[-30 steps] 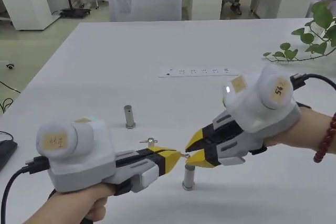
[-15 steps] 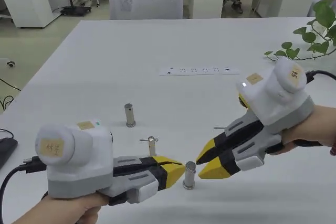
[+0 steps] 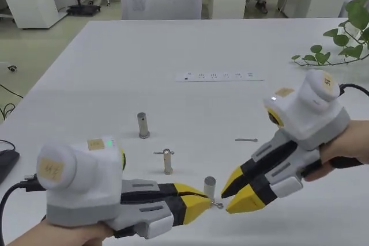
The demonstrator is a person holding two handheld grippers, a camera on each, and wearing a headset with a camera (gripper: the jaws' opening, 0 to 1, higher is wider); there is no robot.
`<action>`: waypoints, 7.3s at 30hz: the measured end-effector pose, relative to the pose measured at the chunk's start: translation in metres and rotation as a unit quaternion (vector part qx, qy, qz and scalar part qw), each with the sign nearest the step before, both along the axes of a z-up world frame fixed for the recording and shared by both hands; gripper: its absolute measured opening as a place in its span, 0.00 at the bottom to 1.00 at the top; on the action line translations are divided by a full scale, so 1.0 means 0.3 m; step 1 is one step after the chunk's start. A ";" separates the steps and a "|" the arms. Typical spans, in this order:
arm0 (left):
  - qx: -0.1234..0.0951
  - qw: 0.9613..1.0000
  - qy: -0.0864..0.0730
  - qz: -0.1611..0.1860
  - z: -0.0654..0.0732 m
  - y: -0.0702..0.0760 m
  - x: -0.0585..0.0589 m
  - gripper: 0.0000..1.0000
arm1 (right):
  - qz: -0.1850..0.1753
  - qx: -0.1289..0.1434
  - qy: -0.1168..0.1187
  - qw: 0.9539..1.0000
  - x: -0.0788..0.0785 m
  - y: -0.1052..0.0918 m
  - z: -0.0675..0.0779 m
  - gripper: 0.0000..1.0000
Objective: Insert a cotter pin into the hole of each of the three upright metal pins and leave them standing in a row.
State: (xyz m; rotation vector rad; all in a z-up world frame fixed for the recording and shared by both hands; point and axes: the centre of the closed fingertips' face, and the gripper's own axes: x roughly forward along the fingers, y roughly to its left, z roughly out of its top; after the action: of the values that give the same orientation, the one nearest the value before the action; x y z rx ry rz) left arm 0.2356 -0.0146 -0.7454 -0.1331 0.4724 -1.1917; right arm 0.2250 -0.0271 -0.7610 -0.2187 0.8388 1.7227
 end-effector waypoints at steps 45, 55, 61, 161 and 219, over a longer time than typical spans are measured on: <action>-0.037 0.997 -0.002 -0.064 0.035 -0.037 -0.096 0.01 | 0.068 0.014 0.051 0.996 -0.117 -0.012 0.020 0.04; -0.015 0.999 -0.026 -0.042 0.015 -0.035 -0.073 0.03 | 0.073 -0.009 0.019 0.997 -0.090 -0.020 0.004 0.03; -0.006 0.999 -0.049 -0.020 0.015 -0.020 -0.044 0.17 | 0.063 -0.029 -0.006 0.998 -0.052 -0.034 -0.008 0.03; 0.112 0.987 -0.094 0.069 -0.280 -0.043 0.236 0.12 | 0.051 -0.213 -0.127 0.967 0.226 -0.130 -0.206 0.04; 0.103 0.989 -0.085 0.071 -0.287 -0.044 0.237 0.12 | 0.058 -0.233 -0.144 0.960 0.237 -0.074 -0.197 0.04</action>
State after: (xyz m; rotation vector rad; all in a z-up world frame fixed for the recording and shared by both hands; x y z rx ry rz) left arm 0.3068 -0.0279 -0.8315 0.1104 0.4250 -0.9989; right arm 0.2963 -0.0494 -0.8201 -0.8311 1.0167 1.5274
